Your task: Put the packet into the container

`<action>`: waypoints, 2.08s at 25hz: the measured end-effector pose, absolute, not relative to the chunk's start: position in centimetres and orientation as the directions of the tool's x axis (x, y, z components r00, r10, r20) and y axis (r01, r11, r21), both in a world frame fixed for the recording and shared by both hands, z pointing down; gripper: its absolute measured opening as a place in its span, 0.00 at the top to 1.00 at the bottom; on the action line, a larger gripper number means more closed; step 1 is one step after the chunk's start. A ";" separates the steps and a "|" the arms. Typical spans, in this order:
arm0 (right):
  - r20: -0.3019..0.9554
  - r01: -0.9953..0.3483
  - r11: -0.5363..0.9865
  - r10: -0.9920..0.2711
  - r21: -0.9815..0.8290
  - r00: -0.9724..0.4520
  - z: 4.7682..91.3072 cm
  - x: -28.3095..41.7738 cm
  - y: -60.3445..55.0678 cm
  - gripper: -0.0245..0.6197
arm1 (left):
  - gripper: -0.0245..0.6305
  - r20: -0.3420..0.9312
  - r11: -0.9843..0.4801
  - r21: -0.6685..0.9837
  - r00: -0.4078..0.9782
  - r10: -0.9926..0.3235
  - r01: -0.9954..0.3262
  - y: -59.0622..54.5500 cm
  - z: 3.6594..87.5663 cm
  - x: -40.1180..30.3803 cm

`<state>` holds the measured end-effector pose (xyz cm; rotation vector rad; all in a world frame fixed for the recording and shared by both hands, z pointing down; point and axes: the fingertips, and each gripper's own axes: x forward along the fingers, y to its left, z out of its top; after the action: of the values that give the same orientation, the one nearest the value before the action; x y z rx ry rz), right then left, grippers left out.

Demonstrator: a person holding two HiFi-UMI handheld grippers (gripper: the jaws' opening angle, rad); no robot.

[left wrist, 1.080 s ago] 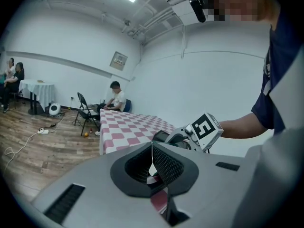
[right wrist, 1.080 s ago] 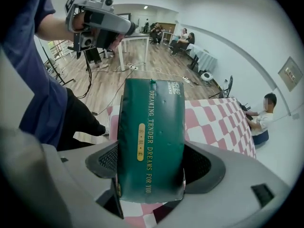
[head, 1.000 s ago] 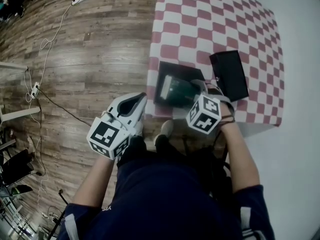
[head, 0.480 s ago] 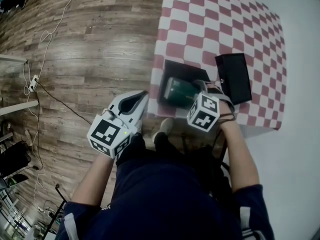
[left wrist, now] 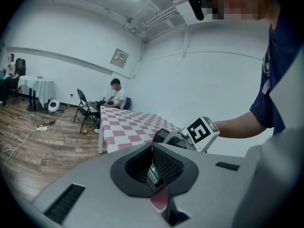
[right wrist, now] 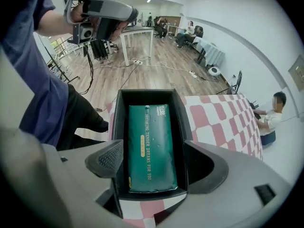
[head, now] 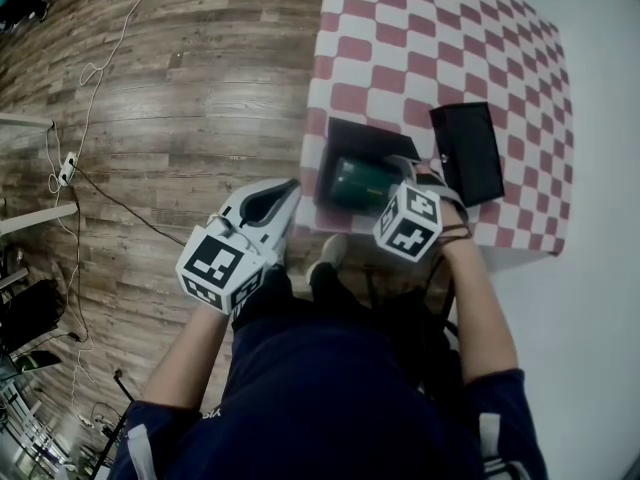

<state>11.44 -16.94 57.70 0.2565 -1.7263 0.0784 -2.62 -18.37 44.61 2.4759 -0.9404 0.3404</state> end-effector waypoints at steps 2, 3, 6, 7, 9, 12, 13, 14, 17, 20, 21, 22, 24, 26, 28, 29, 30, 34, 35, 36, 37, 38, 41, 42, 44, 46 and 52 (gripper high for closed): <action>0.976 -0.240 0.966 -0.140 0.097 -0.168 57.2 11.5 -17.0 0.35 | 0.92 0.383 -0.663 0.334 0.739 -0.554 -0.670 -18.3 44.5 -2.4; 0.972 -0.256 0.961 -0.153 0.105 -0.176 56.9 11.6 -17.1 0.35 | 0.92 0.383 -0.667 0.333 0.742 -0.551 -0.667 -18.3 44.4 -2.3; 0.957 -0.309 0.941 -0.205 0.136 -0.204 55.8 11.7 -17.6 0.35 | 0.92 0.381 -0.680 0.326 0.750 -0.541 -0.656 -18.2 44.0 -1.8; 0.951 -0.329 0.933 -0.222 0.144 -0.216 55.5 11.7 -17.7 0.35 | 0.92 0.380 -0.685 0.322 0.752 -0.538 -0.653 -18.1 43.9 -1.7; 0.937 -0.368 0.918 -0.251 0.150 -0.244 54.9 11.7 -17.6 0.35 | 0.92 0.379 -0.695 0.314 0.756 -0.533 -0.647 -17.9 43.7 -1.4; 0.913 -0.419 0.894 -0.294 0.158 -0.282 53.9 11.5 -17.6 0.36 | 0.92 0.381 -0.703 0.309 0.761 -0.526 -0.641 -17.7 43.4 -1.0; 0.904 -0.435 0.885 -0.312 0.165 -0.292 53.5 11.5 -17.6 0.38 | 0.92 0.381 -0.707 0.307 0.762 -0.523 -0.638 -17.6 43.2 -0.9; 0.893 -0.452 0.875 -0.332 0.172 -0.304 53.0 11.4 -17.7 0.42 | 0.92 0.381 -0.710 0.304 0.765 -0.520 -0.635 -17.4 43.1 -0.8; 0.856 -0.513 0.839 -0.391 0.181 -0.338 51.6 11.2 -17.7 0.55 | 0.92 0.382 -0.725 0.296 0.772 -0.508 -0.622 -16.9 42.7 -0.5; 0.825 -0.564 0.805 -0.438 0.183 -0.358 50.4 11.2 -17.4 0.62 | 0.92 0.376 -0.742 0.280 0.781 -0.499 -0.609 -16.5 42.1 -0.1; 0.813 -0.575 0.797 -0.454 0.188 -0.364 49.9 11.1 -17.2 0.65 | 0.92 0.374 -0.749 0.273 0.784 -0.496 -0.604 -16.3 41.9 0.1; 0.800 -0.585 0.787 -0.473 0.195 -0.369 49.5 11.1 -17.1 0.68 | 0.92 0.373 -0.755 0.268 0.787 -0.492 -0.599 -16.2 41.7 0.2; 0.771 -0.609 0.763 -0.516 0.217 -0.372 48.4 11.2 -16.8 0.74 | 0.92 0.373 -0.764 0.260 0.791 -0.485 -0.591 -15.8 41.4 0.4; 0.743 -0.640 0.733 -0.558 0.232 -0.370 47.4 11.4 -16.4 0.79 | 0.92 0.373 -0.772 0.254 0.795 -0.478 -0.583 -15.4 41.2 0.6; 0.712 -0.677 0.700 -0.593 0.227 -0.375 46.4 11.5 -16.0 0.84 | 0.92 0.373 -0.780 0.247 0.799 -0.471 -0.575 -15.1 40.9 0.8; 0.696 -0.698 0.683 -0.609 0.217 -0.380 45.9 11.6 -15.8 0.86 | 0.92 0.373 -0.784 0.244 0.802 -0.467 -0.570 -14.9 40.8 0.9; 0.681 -0.718 0.664 -0.625 0.207 -0.382 45.4 11.8 -15.7 0.88 | 0.92 0.372 -0.789 0.241 0.804 -0.463 -0.565 -14.8 40.7 1.0; 0.628 -0.776 0.599 -0.686 0.199 -0.368 43.8 12.4 -15.2 0.92 | 0.92 0.370 -0.803 0.231 0.813 -0.449 -0.549 -14.1 40.1 1.2; 0.618 -0.786 0.585 -0.697 0.200 -0.362 43.5 12.5 -15.0 0.93 | 0.92 0.370 -0.807 0.228 0.815 -0.446 -0.545 -13.9 40.0 1.3; 0.610 -0.796 0.572 -0.708 0.199 -0.356 43.2 12.7 -14.8 0.93 | 0.92 0.370 -0.810 0.226 0.817 -0.443 -0.541 -13.8 39.9 1.3; 0.603 -0.805 0.560 -0.717 0.197 -0.351 43.0 12.8 -14.6 0.93 | 0.92 0.371 -0.813 0.223 0.818 -0.439 -0.538 -13.6 39.9 1.4; 0.596 -0.814 0.548 -0.724 0.191 -0.347 42.8 13.0 -14.4 0.94 | 0.92 0.371 -0.816 0.222 0.820 -0.437 -0.535 -13.5 39.8 1.4; 0.578 -0.839 0.518 -0.741 0.167 -0.342 42.3 13.3 -13.8 0.94 | 0.92 0.370 -0.822 0.219 0.825 -0.428 -0.525 -13.0 39.7 1.4; 0.574 -0.844 0.511 -0.745 0.163 -0.340 42.1 13.4 -13.5 0.94 | 0.92 0.370 -0.825 0.218 0.826 -0.425 -0.521 -12.9 39.7 1.4; 0.567 -0.852 0.498 -0.753 0.158 -0.335 41.9 13.4 -13.0 0.94 | 0.92 0.370 -0.831 0.216 0.830 -0.417 -0.513 -12.5 39.7 1.5; 0.559 -0.860 0.487 -0.760 0.154 -0.331 41.8 13.6 -12.5 0.94 | 0.92 0.371 -0.836 0.213 0.834 -0.409 -0.505 -12.2 39.6 1.7; 0.551 -0.877 0.464 -0.768 0.127 -0.327 41.5 13.7 -11.3 0.94 | 0.92 0.371 -0.847 0.206 0.840 -0.395 -0.490 -11.5 39.4 1.8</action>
<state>13.74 -11.30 41.51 1.3640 -2.1688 0.2611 1.82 -11.53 39.40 2.7256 -0.6714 0.4583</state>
